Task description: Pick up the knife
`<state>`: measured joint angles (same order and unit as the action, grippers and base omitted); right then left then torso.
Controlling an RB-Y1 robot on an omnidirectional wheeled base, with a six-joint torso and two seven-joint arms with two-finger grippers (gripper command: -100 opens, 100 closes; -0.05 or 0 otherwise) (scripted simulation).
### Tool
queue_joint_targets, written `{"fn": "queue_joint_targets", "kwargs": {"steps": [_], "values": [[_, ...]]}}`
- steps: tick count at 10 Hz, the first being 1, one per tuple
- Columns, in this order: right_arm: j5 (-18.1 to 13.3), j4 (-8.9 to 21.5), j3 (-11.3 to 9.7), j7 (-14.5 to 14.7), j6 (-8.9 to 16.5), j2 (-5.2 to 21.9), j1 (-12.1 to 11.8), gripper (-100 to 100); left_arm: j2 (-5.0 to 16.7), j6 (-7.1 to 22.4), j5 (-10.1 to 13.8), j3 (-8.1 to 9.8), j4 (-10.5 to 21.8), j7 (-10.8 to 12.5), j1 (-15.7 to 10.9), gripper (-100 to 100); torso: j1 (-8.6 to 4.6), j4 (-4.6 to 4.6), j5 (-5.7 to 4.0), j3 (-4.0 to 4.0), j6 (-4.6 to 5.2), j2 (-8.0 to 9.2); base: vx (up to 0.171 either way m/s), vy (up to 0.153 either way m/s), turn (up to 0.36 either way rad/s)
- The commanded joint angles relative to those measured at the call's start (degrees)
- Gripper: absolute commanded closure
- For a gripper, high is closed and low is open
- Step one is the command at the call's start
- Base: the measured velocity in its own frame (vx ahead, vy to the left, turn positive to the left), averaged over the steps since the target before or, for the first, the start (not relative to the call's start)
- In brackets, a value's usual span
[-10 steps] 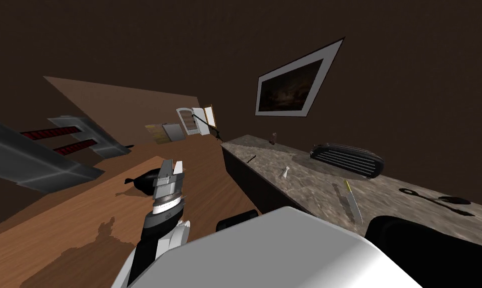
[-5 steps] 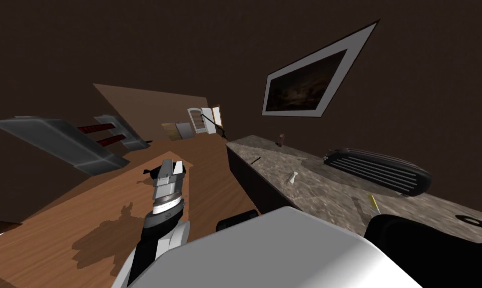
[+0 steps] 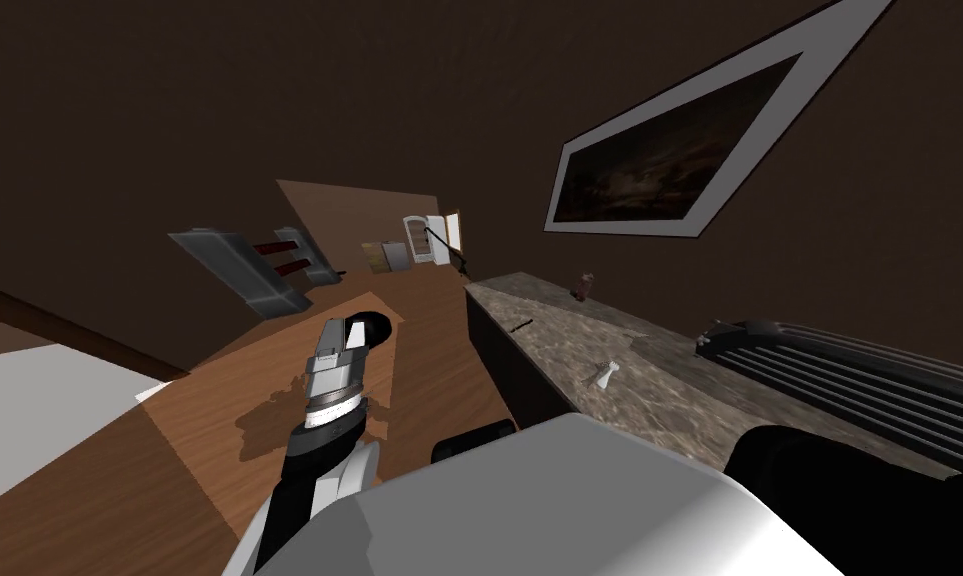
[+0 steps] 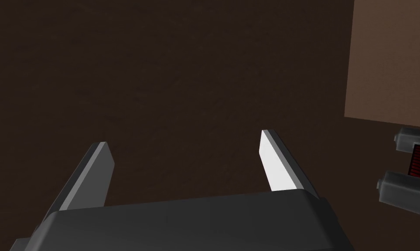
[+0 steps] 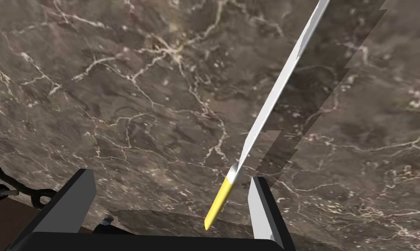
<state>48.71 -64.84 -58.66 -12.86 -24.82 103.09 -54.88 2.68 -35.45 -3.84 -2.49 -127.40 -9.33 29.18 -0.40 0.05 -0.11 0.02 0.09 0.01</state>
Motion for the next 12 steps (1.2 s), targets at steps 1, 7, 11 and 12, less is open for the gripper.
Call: {"fn": "queue_joint_targets", "kwargs": {"steps": [1, 7, 11, 12], "values": [[0.45, 0.03, -0.42, -0.66, 0.28, -0.78, 2.34, -100, 0.00, 0.00, 0.00, 0.00, 0.00, 0.00, 0.00, 0, 0.00, 0.00, 0.00, 0.00, 0.00, 0.00, -0.030, -0.102, 0.217], [0.28, -1.36, -0.86, -2.12, 0.25, -3.89, 6.20, 0, -0.01, 0.00, 0.00, 0.00, 0.00, 0.00, 0.01, 0, 0.29, 0.04, 0.06, 0.08, 0.12, 0.11, -0.040, -0.060, 0.071], [5.10, -3.31, 0.97, 3.20, 2.02, -5.38, 4.20, -100, -0.01, 0.00, 0.00, 0.00, 0.00, 0.00, 0.01, 0, 0.29, 0.02, 0.07, 0.02, 0.10, 0.03, -0.009, -0.031, 0.058], [6.07, -3.70, 1.34, 4.27, 2.38, -5.68, 3.80, -100, -0.01, 0.00, 0.00, 0.00, 0.00, 0.00, 0.01, 0, 0.30, 0.02, 0.07, 0.02, 0.11, 0.02, -0.005, -0.030, 0.038]]}}
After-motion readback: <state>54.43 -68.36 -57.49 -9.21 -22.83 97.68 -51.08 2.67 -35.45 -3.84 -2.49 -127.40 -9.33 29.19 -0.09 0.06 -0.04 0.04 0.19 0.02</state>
